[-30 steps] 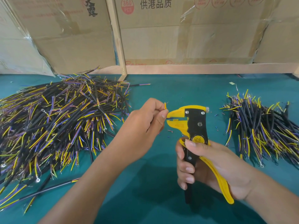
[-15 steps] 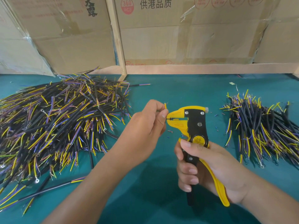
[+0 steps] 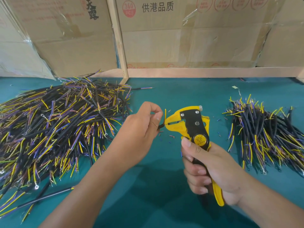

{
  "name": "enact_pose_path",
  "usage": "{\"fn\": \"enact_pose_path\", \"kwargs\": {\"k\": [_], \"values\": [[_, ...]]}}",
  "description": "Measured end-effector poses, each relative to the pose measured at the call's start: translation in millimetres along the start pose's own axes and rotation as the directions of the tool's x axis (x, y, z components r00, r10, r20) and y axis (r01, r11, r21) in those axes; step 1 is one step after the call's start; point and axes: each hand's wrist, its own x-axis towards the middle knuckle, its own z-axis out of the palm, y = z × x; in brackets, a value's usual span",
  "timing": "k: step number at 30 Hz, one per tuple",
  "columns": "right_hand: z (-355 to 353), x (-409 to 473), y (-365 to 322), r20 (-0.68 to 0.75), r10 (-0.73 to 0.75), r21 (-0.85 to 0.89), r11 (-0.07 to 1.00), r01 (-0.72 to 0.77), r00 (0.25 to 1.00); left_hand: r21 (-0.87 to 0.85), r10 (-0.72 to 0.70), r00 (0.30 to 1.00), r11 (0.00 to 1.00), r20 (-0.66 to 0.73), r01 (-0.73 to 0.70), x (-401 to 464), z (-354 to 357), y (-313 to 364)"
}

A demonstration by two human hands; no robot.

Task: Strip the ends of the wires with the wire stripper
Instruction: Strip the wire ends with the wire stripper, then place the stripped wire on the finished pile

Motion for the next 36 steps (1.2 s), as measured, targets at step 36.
{"fn": "enact_pose_path", "kwargs": {"k": [36], "values": [[5, -5, 5, 0.025, 0.077, 0.130, 0.988, -0.080, 0.997, 0.237, 0.052, 0.997, 0.969, 0.065, -0.066, 5, -12, -12]]}}
